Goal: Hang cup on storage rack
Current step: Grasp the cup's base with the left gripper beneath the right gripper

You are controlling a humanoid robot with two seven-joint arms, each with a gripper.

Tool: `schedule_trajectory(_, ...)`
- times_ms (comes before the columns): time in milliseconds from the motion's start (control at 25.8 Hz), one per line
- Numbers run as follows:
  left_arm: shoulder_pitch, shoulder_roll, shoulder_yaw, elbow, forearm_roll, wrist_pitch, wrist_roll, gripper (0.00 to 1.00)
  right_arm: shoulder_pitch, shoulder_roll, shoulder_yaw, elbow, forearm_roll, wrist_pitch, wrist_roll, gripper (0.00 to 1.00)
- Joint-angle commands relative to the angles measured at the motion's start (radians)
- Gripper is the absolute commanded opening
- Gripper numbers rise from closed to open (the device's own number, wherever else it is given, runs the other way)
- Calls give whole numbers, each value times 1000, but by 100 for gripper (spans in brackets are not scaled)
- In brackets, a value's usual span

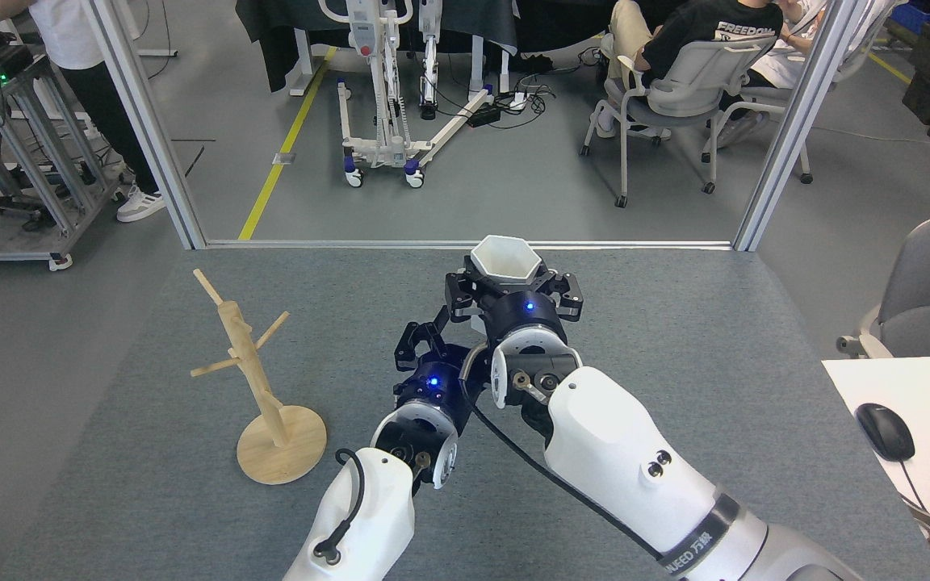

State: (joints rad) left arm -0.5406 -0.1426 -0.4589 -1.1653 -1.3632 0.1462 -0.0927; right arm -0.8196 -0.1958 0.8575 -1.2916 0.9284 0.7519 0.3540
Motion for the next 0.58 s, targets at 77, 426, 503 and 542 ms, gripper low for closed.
schedule_trajectory(77,-30,0,-6,44,16,-2,-1,96,5,6,1,-2,1,3,0,0)
schedule_trajectory(426,-78,-2,-21,104,76,0,-2,90,8,24,3,-6,4,7,0,0)
schedule_trajectory(503,-84,-2,-21,105,90,1,-2,83,8,24,3,-6,3,7,0,0)
schedule_trajectory(542,-87,-2,-21,110,95,4,-2,82,8,24,3,-6,4,7,0,0)
